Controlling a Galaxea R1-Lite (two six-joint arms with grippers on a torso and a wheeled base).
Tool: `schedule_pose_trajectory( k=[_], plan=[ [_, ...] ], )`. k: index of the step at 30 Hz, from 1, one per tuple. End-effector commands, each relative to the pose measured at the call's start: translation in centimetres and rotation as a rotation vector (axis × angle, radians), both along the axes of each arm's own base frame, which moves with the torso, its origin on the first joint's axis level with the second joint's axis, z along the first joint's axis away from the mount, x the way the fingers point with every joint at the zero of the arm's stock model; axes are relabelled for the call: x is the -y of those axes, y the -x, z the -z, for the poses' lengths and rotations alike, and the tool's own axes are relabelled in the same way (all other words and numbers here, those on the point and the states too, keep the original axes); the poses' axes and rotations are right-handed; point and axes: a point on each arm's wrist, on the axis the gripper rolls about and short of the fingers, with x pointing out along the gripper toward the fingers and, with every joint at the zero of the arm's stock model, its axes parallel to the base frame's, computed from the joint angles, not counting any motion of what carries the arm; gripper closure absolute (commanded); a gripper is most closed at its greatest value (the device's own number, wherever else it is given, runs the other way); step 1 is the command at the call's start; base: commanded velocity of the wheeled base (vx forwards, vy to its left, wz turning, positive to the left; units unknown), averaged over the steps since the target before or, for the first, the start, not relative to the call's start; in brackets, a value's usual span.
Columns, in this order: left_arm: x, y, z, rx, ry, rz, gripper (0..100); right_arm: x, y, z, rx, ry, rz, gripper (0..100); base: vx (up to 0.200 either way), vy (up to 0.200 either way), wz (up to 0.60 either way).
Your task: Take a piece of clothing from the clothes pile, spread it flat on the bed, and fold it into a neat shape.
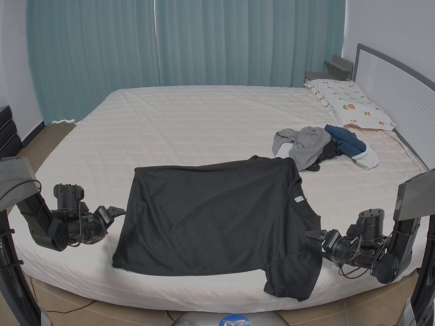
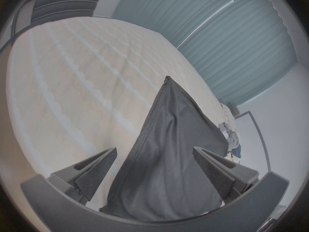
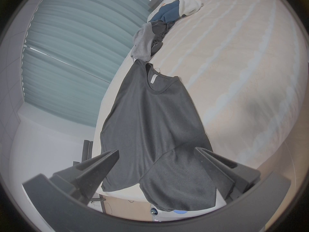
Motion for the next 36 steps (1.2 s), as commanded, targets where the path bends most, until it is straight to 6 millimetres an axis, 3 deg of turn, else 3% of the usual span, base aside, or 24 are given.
schedule_pose_trajectory(
  k=[1,6,13,22,32,33,36],
  plan=[
    [0.4,2.4,-0.3,-0.026,-0.037,0.051,0,0.2,0.4,-0.1,0.003,0.024,-0.007,0,0.000,0.000,0.00],
    [1.7,4.3,1.1,-0.089,-0.093,0.170,0,0.5,1.0,0.0,0.001,0.067,-0.028,0,0.000,0.000,0.00],
    [2.5,7.0,2.3,-0.181,-0.101,0.205,0,0.6,1.3,0.1,-0.012,0.077,-0.033,0,0.000,0.000,0.00],
    [2.5,7.6,2.7,-0.218,-0.144,0.174,0,0.6,1.7,0.2,-0.024,0.085,-0.039,0,0.000,0.000,0.00],
    [2.6,6.6,4.0,-0.249,-0.140,0.153,0,0.6,2.2,0.3,-0.029,0.113,-0.065,0,0.000,0.000,0.00],
    [2.6,6.5,4.1,-0.251,-0.148,0.146,100,0.6,2.3,0.4,-0.029,0.118,-0.069,0,0.000,0.000,0.00],
    [2.8,6.5,4.2,-0.255,-0.160,0.143,100,0.6,2.5,0.4,-0.030,0.133,-0.082,0,0.000,0.000,0.00]
  ],
)
